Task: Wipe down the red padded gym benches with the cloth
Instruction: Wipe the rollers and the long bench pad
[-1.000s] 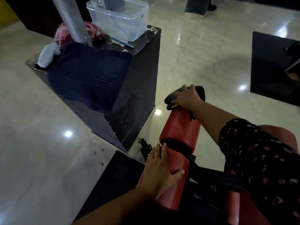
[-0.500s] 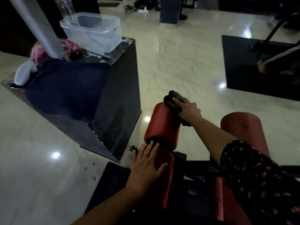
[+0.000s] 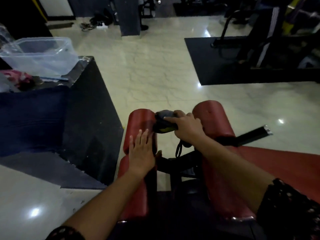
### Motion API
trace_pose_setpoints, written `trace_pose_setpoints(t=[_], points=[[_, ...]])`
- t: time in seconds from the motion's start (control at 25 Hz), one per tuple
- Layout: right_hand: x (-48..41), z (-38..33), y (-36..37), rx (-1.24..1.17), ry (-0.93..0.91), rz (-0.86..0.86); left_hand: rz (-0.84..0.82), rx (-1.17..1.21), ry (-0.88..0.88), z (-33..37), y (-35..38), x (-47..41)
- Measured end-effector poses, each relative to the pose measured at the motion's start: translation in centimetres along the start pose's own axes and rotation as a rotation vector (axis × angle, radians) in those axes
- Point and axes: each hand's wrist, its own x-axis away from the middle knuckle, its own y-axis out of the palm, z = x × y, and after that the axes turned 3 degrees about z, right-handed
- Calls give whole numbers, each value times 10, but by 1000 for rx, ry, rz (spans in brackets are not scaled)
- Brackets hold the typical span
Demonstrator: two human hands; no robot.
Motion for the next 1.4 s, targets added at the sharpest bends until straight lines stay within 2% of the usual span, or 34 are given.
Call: trace_pose_setpoints(t=[0.16,0.32,0.44,0.52,0.64,0.72,0.84,1.0,1.12,1.28,1.4], points=[[87,22,-28,91,193,151,-243,-136,66,6,19,-22],[180,63,-29,72,592,209,-209,-160,131,0,34,-19],[241,63,-2,-53,877,125,-251,-178,206,-4,30,-21],[262,56,12,-145,980,44,-308,-236,292,-9,28,-23],[251,64,12,-99,1000,-81,-351,-248,414,-17,27,-25],[232,75,5,-202,1005,-113,-353,-240,487,-21,25,-25],[222,82,11,-283,1028,15,-375,-185,637,-28,22,-27],[243,72,24,-347,1106,234,-375,-139,1031,-46,17,-19],[260,56,36,-398,1205,370,-332,-105,1137,-55,20,-12],[266,13,42,-177,1109,302,-354,-64,1132,-55,19,-13],[264,-21,49,133,1034,180,-349,-15,1131,-53,21,-15]])
